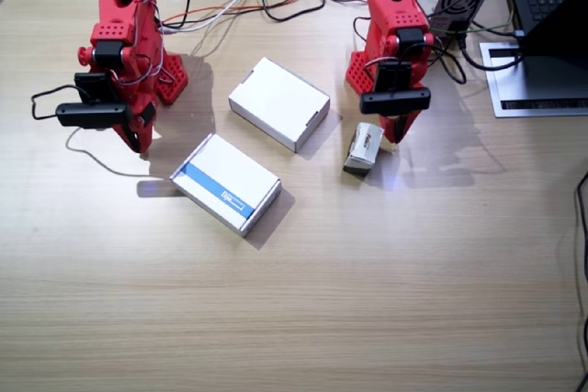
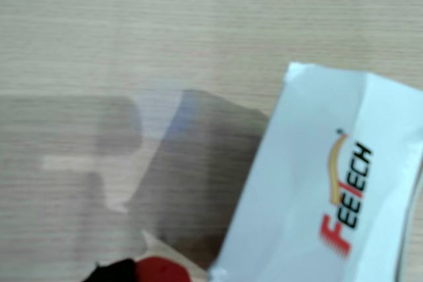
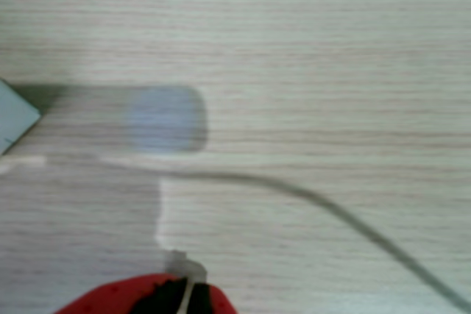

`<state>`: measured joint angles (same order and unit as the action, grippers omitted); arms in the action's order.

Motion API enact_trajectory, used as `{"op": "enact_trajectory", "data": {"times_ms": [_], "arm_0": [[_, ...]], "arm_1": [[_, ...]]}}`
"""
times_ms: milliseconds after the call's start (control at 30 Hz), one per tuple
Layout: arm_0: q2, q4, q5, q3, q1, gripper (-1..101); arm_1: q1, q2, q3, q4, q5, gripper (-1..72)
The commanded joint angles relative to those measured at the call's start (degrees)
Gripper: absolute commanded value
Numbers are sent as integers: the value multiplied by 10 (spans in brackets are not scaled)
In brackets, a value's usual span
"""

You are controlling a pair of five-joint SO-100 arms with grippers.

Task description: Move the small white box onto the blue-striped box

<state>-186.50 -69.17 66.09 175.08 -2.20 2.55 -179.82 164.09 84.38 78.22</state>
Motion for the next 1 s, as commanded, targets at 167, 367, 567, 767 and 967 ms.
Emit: {"op": "enact_trajectory", "data": {"times_ms": [167,367,567,767,967], "arm_0": [[-11,-5,62,-10,15,0],[-11,-4,91,-10,40,0],[-16,-5,258,-10,334,0],[-39,-10,292,-10,468,0],[-39,-15,212,-10,378,0]], "arm_1": [[23,-14,-6,4,48,1],[26,-16,-6,4,40,1],[26,-16,-6,-16,11,1],[77,-13,-134,-2,-82,83],[316,310,-569,82,-238,227]]}}
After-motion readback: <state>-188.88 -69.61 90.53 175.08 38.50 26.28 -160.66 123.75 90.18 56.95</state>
